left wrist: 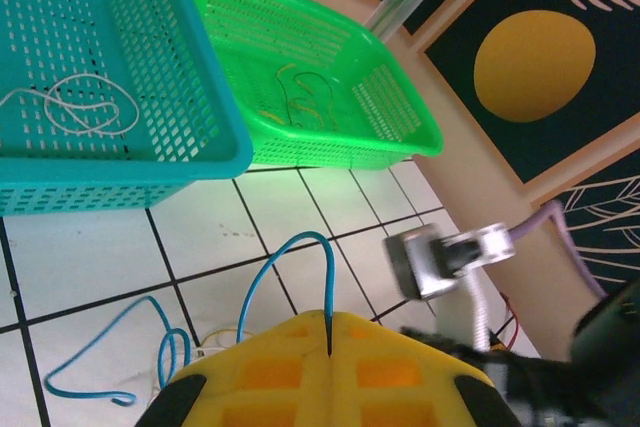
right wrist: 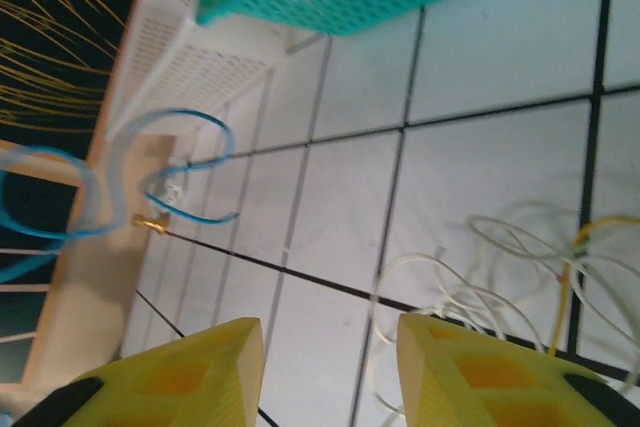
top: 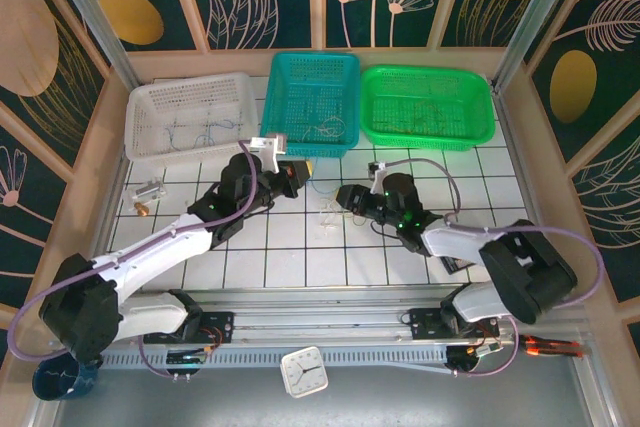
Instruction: Untangle the cables
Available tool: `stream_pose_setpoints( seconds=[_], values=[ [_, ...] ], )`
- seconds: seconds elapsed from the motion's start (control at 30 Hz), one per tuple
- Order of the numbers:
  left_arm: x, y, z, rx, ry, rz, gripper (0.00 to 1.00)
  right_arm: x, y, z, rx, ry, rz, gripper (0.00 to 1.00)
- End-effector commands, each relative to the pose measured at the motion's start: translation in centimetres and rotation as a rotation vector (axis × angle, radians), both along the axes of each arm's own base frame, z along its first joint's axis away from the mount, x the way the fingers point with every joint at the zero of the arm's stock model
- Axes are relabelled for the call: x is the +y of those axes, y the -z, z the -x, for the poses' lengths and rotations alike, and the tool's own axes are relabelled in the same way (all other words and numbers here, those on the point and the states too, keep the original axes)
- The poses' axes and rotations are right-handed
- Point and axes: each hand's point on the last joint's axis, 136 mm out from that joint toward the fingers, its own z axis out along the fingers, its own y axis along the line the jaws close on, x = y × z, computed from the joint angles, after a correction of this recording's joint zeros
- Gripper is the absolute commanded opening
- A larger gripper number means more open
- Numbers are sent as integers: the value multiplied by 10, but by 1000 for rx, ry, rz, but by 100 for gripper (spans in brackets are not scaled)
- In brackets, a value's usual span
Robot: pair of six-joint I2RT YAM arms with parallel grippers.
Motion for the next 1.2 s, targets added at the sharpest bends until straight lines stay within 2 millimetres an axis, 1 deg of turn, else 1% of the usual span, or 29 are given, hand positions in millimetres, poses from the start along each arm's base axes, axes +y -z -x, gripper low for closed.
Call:
stream_pose_setpoints(
  seconds=[0.0, 0.2, 0.33, 0.47, 0.67, 0.83, 0.93, 1.03, 1.17],
  values=[
    [-3, -3, -3, -9, -5, 37, 0, -4, -21, -2, -33, 31, 6, 46],
    [-4, -2, -4, -7, -7, 40, 0, -15, -48, 0, -74, 84, -23, 54],
    [-5, -1, -4, -7, -7, 44, 0, -17, -65, 2, -92, 92, -69, 59],
    [-6, -2, -5, -8, -6, 47, 0, -18, -76, 1, -102, 107, -103, 62],
    [-5, -3, -5, -10, -9, 50, 0, -22, -83, -1, -106, 143, -139, 62],
    [-5, -4, -6, -11, -10, 52, 0, -37, -82, -2, -104, 227, -137, 62],
    [-6, -5, -6, -12, -10, 54, 0, -42, -84, 0, -108, 244, -143, 62],
    [-6, -4, -6, -9, -9, 51, 0, -41, -86, 3, -107, 233, -154, 63],
    [-6, -4, -6, -7, -11, 53, 0, -38, -87, 4, -102, 220, -170, 67]
  ],
)
